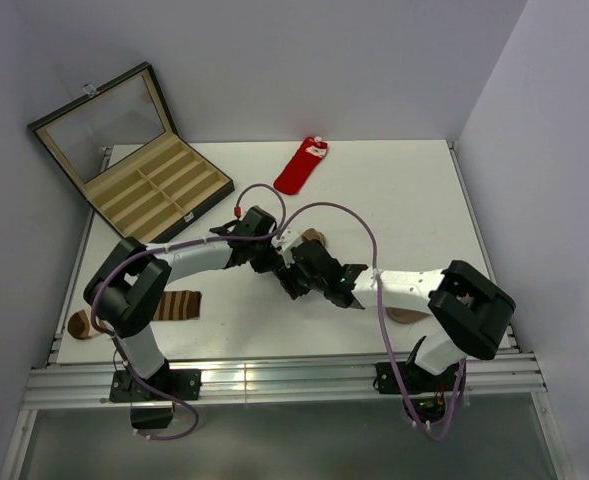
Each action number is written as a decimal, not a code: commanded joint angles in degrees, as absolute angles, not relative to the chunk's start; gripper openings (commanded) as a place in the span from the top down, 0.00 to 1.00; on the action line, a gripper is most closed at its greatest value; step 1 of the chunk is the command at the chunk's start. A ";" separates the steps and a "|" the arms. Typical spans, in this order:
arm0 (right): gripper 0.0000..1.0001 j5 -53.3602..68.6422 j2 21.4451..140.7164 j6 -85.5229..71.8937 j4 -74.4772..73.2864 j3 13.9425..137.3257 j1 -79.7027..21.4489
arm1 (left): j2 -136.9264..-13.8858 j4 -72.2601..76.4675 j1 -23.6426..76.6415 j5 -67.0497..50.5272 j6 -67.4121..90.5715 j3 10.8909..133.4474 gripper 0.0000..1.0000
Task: Roll the socks
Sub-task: Roll the sock at the center of the board.
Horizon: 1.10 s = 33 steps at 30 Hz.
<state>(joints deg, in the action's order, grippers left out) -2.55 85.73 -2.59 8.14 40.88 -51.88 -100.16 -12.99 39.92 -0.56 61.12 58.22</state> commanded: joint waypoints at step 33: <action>1.00 3.74 92.56 0.09 5.19 45.00 -52.76 | -99.50 -15.82 38.76 -0.26 59.15 57.13 0.61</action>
